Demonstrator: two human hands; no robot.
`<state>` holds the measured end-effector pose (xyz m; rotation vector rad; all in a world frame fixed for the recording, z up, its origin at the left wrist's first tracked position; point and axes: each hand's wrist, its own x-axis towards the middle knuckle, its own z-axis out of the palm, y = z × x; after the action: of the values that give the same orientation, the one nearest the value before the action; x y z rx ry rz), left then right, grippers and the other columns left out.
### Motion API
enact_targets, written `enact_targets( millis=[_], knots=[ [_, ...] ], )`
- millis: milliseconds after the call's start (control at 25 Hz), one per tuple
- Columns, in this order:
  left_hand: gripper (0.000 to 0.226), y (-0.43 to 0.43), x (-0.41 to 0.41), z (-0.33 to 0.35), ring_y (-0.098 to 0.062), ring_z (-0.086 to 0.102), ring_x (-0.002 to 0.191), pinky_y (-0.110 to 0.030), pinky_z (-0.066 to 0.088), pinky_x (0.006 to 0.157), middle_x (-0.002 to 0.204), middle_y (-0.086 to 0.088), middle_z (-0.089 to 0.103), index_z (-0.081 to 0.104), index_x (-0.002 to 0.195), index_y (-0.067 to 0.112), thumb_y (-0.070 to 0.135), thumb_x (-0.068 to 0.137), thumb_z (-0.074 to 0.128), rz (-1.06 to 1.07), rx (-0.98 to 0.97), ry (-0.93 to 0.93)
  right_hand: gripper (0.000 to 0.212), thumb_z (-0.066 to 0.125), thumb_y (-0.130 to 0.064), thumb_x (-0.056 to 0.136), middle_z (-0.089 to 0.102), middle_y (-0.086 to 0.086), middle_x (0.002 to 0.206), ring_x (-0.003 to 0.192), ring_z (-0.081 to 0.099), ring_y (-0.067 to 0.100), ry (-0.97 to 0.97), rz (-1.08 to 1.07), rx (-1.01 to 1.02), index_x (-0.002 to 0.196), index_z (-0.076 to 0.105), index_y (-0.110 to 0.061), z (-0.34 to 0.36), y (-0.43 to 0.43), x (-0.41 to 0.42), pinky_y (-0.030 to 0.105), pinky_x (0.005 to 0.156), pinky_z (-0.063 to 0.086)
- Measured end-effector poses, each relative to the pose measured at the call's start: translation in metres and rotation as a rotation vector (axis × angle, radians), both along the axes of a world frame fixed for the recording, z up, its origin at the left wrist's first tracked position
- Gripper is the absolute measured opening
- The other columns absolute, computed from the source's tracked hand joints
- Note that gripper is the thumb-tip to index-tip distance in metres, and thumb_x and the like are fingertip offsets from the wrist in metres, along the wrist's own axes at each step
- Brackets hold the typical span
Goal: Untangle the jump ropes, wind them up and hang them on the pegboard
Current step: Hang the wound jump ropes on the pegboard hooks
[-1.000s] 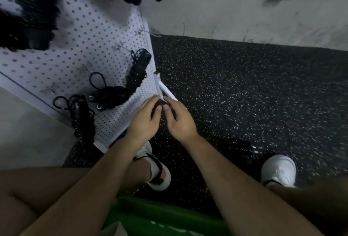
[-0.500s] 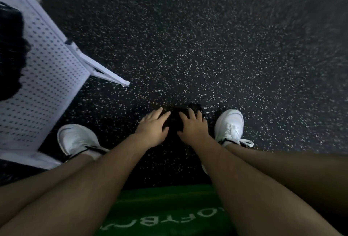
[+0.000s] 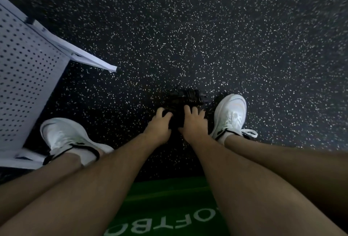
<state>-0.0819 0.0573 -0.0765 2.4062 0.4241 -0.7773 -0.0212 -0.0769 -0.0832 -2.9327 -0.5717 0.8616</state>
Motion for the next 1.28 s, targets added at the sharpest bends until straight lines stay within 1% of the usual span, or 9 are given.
enact_targets(
  millis=[320,480,560,680,800,880,1000,1120,1280],
  knots=[
    [0.055,0.056,-0.034,0.067,-0.005,0.039,0.13,-0.024,0.038,0.107,0.16,0.005,0.02,0.043,0.149,0.021,0.021,0.097,0.063,0.408,-0.068,-0.487,0.077,0.066,-0.06,0.083,0.056,0.001,0.131,0.122,0.045,0.025,-0.028,-0.111,0.417,0.143,0.04,-0.021,0.049,0.054,-0.015,0.042,0.09,0.049],
    [0.052,0.096,-0.058,0.123,-0.014,0.052,0.126,-0.026,0.046,0.105,0.146,-0.003,0.04,0.045,0.146,0.014,0.029,0.099,0.062,0.626,-0.044,-0.662,0.077,0.07,-0.059,0.083,0.053,0.003,0.134,0.124,0.045,0.026,-0.082,-0.171,0.698,0.143,0.043,-0.019,0.108,0.122,-0.012,0.04,0.102,0.041],
    [0.055,0.111,-0.061,0.149,-0.011,0.049,0.129,-0.012,0.04,0.102,0.149,-0.001,0.041,0.041,0.15,0.016,0.033,0.1,0.059,0.653,-0.125,-0.654,0.071,0.071,-0.054,0.085,0.049,0.003,0.134,0.122,0.047,0.024,-0.11,-0.135,0.821,0.141,0.043,-0.02,0.141,0.148,-0.018,0.041,0.099,0.045],
    [0.059,0.125,-0.059,0.194,-0.007,0.039,0.14,-0.017,0.03,0.111,0.151,0.01,0.042,0.039,0.153,0.023,0.049,0.101,0.051,0.804,-0.258,-0.654,0.051,0.068,-0.037,0.091,0.043,-0.004,0.133,0.114,0.055,0.017,-0.078,-0.044,1.037,0.136,0.047,-0.023,0.189,0.174,-0.036,0.035,0.088,0.05],
    [0.045,0.138,-0.056,0.223,-0.001,0.052,0.127,-0.006,0.038,0.096,0.13,0.02,0.057,0.051,0.139,0.027,0.05,0.101,0.052,0.901,-0.331,-0.795,0.039,0.067,-0.028,0.092,0.048,-0.009,0.125,0.109,0.056,0.003,-0.074,0.049,1.245,0.129,0.056,-0.023,0.22,0.183,-0.047,0.026,0.091,0.051],
    [0.049,0.146,-0.059,0.238,0.003,0.058,0.12,-0.011,0.045,0.096,0.125,0.018,0.064,0.054,0.136,0.028,0.055,0.095,0.06,0.932,-0.345,-0.863,0.032,0.064,-0.016,0.093,0.058,-0.006,0.116,0.107,0.059,0.005,-0.053,0.032,1.399,0.125,0.06,-0.02,0.232,0.187,-0.046,0.027,0.094,0.051],
    [0.04,0.152,-0.062,0.256,0.032,0.05,0.096,0.004,0.036,0.081,0.112,0.032,0.053,0.045,0.127,0.037,0.037,0.095,0.069,0.933,-0.326,-0.874,0.039,0.062,-0.009,0.096,0.067,-0.004,0.106,0.102,0.066,0.011,0.22,-0.216,1.503,0.132,0.056,-0.024,0.248,0.198,-0.039,0.025,0.091,0.054],
    [0.052,0.159,-0.063,0.258,0.007,0.053,0.122,-0.015,0.041,0.102,0.128,0.019,0.058,0.047,0.137,0.03,0.037,0.092,0.072,0.92,-0.299,-0.905,0.039,0.064,-0.011,0.095,0.072,0.001,0.113,0.105,0.07,0.015,0.642,-0.479,1.524,0.133,0.059,-0.022,0.26,0.211,-0.035,0.022,0.078,0.056],
    [0.056,0.175,-0.056,0.27,0.0,0.047,0.133,-0.019,0.038,0.111,0.142,0.014,0.054,0.045,0.144,0.027,0.035,0.094,0.069,0.854,-0.265,-0.949,0.036,0.066,-0.02,0.092,0.075,0.006,0.114,0.109,0.07,0.024,0.841,-0.535,1.616,0.127,0.063,-0.026,0.263,0.233,-0.028,0.042,0.097,0.055]
  ],
)
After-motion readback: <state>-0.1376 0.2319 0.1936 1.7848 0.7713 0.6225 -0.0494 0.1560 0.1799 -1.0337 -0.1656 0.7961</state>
